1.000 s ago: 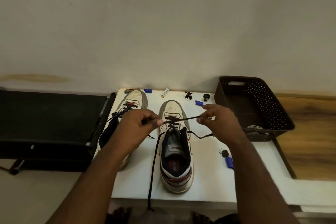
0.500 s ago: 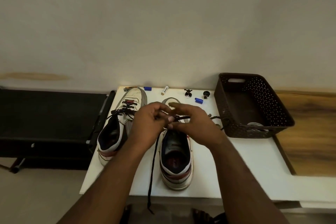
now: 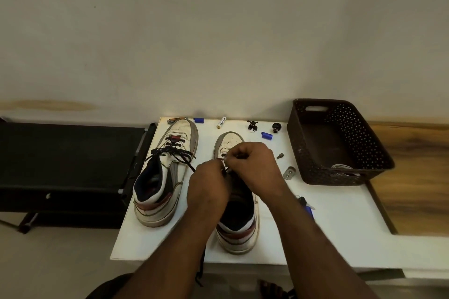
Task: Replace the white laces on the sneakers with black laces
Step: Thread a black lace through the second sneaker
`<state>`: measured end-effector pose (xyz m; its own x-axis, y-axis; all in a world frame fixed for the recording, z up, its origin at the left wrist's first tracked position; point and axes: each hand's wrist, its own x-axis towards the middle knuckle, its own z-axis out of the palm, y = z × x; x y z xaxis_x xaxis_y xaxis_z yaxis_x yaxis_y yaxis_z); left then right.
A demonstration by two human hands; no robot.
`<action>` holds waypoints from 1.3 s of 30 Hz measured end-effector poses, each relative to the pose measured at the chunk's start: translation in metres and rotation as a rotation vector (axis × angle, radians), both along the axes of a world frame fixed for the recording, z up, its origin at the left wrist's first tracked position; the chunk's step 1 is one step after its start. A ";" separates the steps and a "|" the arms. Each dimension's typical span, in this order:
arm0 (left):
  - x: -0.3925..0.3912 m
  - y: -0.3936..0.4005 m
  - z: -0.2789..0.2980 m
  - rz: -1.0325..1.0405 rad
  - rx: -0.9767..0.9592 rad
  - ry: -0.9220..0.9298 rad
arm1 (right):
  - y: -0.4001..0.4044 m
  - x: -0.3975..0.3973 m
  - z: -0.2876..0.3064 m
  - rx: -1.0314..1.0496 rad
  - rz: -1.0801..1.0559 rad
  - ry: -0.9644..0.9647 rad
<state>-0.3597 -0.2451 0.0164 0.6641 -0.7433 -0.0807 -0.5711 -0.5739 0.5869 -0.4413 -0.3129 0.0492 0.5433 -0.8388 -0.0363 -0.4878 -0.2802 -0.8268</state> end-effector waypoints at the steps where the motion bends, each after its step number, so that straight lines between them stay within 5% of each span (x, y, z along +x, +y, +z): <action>1: 0.003 0.000 -0.001 0.031 -0.012 0.046 | -0.001 -0.001 -0.002 -0.013 0.001 0.038; 8: 0.029 0.006 0.003 0.185 -0.168 0.661 | -0.005 -0.003 -0.014 -0.206 0.049 0.331; 12: 0.031 0.006 0.007 0.239 -0.195 0.819 | 0.003 0.003 -0.020 -0.308 -0.022 0.503; 20: 0.032 0.006 0.006 0.271 -0.198 0.891 | 0.010 0.007 -0.027 -0.077 -0.152 0.312; 31: 0.037 0.007 0.005 0.271 -0.171 1.106 | 0.017 0.012 -0.026 -0.119 -0.134 0.371; 39: 0.031 -0.001 0.003 0.274 -0.258 0.765 | 0.015 0.004 -0.017 -0.178 -0.078 0.493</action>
